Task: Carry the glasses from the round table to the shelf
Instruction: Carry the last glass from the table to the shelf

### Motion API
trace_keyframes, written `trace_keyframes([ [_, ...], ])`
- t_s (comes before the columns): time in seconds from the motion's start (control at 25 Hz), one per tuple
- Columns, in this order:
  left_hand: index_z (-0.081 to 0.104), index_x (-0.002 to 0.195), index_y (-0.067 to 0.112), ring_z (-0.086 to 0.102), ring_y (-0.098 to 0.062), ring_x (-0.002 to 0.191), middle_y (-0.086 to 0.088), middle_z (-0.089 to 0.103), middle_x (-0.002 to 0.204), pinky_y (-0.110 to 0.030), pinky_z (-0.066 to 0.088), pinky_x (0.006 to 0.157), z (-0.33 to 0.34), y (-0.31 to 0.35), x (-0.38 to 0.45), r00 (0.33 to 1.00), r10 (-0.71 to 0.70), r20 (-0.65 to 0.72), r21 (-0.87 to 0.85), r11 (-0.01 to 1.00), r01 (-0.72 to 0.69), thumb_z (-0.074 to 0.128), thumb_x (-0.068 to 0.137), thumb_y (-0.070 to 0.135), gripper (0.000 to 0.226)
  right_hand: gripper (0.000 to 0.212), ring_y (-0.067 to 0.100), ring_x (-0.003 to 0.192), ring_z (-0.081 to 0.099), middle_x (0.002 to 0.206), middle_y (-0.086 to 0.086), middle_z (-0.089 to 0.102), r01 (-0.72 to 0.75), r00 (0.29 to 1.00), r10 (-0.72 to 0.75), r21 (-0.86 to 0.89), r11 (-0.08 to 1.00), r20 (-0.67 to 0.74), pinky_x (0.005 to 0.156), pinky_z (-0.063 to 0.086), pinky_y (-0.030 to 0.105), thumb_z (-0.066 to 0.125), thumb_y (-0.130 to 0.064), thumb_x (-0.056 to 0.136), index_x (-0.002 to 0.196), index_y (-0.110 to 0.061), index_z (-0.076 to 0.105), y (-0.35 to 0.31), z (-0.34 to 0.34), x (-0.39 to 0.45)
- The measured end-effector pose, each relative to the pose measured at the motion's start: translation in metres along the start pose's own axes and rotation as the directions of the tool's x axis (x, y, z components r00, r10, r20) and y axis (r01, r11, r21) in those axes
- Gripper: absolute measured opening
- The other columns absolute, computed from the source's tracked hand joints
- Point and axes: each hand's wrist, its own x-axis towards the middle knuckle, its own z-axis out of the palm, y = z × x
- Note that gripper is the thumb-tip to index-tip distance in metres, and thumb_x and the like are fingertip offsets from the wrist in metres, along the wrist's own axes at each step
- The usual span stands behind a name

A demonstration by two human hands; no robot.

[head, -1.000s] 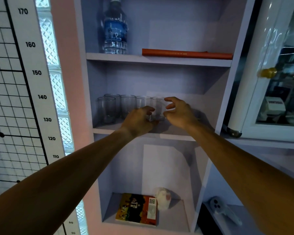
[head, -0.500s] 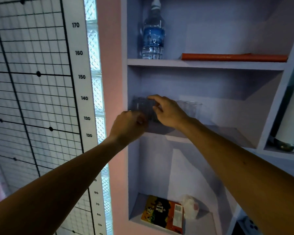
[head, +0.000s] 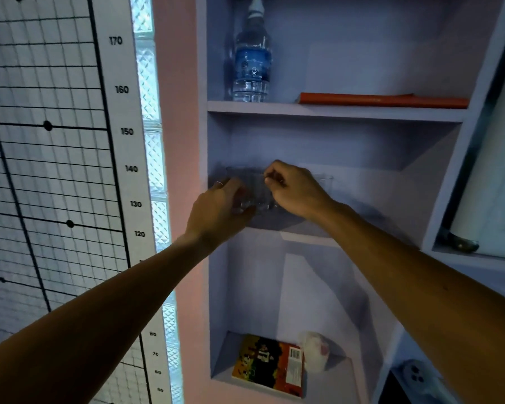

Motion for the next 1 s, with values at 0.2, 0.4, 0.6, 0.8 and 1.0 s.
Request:
trace_keyframes([
  [0.2, 0.059, 0.099, 0.021, 0.061, -0.013, 0.082, 0.003, 0.066, 0.099, -0.027, 0.053, 0.069, 0.032, 0.045, 0.01, 0.99, 0.109, 0.085, -0.135, 0.986, -0.097, 0.078, 0.076, 0.038, 0.034, 0.011, 0.015, 0.084, 0.062, 0.096, -0.001, 0.065, -0.11, 0.993, 0.108, -0.049, 0.993, -0.043, 0.08, 0.056, 0.034, 0.052, -0.017, 0.096, 0.102, -0.023, 0.06, 0.03, -0.043, -0.035],
  [0.4, 0.058, 0.098, 0.023, 0.064, -0.019, 0.084, 0.001, 0.067, 0.098, -0.033, 0.057, 0.071, 0.062, 0.089, 0.018, 0.967, 0.181, 0.177, -0.225, 0.965, -0.139, 0.076, 0.079, 0.038, 0.03, 0.011, 0.021, 0.087, 0.064, 0.092, 0.001, 0.065, -0.26, 0.964, 0.253, -0.091, 0.961, -0.087, 0.081, 0.055, 0.036, 0.05, -0.021, 0.098, 0.102, -0.022, 0.06, 0.051, -0.075, -0.064],
  [0.6, 0.059, 0.104, 0.023, 0.066, -0.018, 0.087, 0.001, 0.069, 0.1, -0.033, 0.058, 0.076, 0.084, 0.111, 0.025, 0.954, 0.187, 0.233, -0.243, 0.961, -0.129, 0.074, 0.082, 0.035, 0.029, 0.015, 0.019, 0.09, 0.06, 0.099, -0.002, 0.062, -0.371, 0.925, 0.355, -0.122, 0.921, -0.133, 0.072, 0.046, 0.025, 0.051, -0.018, 0.098, 0.111, -0.02, 0.058, 0.06, -0.086, -0.073],
  [0.8, 0.057, 0.125, 0.025, 0.067, -0.02, 0.103, 0.002, 0.068, 0.121, -0.031, 0.054, 0.086, 0.094, 0.121, 0.031, 0.945, 0.137, 0.298, -0.234, 0.97, -0.066, 0.07, 0.085, 0.04, 0.045, 0.03, 0.004, 0.058, 0.046, 0.093, -0.001, 0.057, -0.439, 0.885, 0.4, -0.146, 0.886, -0.237, 0.051, 0.032, 0.003, 0.054, -0.013, 0.098, 0.127, -0.02, 0.051, 0.065, -0.091, -0.073],
  [1.0, 0.051, 0.136, 0.023, 0.064, -0.022, 0.113, 0.001, 0.064, 0.131, -0.032, 0.051, 0.09, 0.098, 0.121, 0.033, 0.938, 0.119, 0.324, -0.189, 0.98, -0.059, 0.068, 0.086, 0.039, 0.054, 0.036, 0.015, 0.083, 0.054, 0.122, 0.009, 0.063, -0.438, 0.886, 0.404, -0.121, 0.891, -0.229, 0.08, 0.047, 0.021, 0.051, -0.012, 0.1, 0.135, -0.016, 0.049, 0.063, -0.084, -0.072],
])
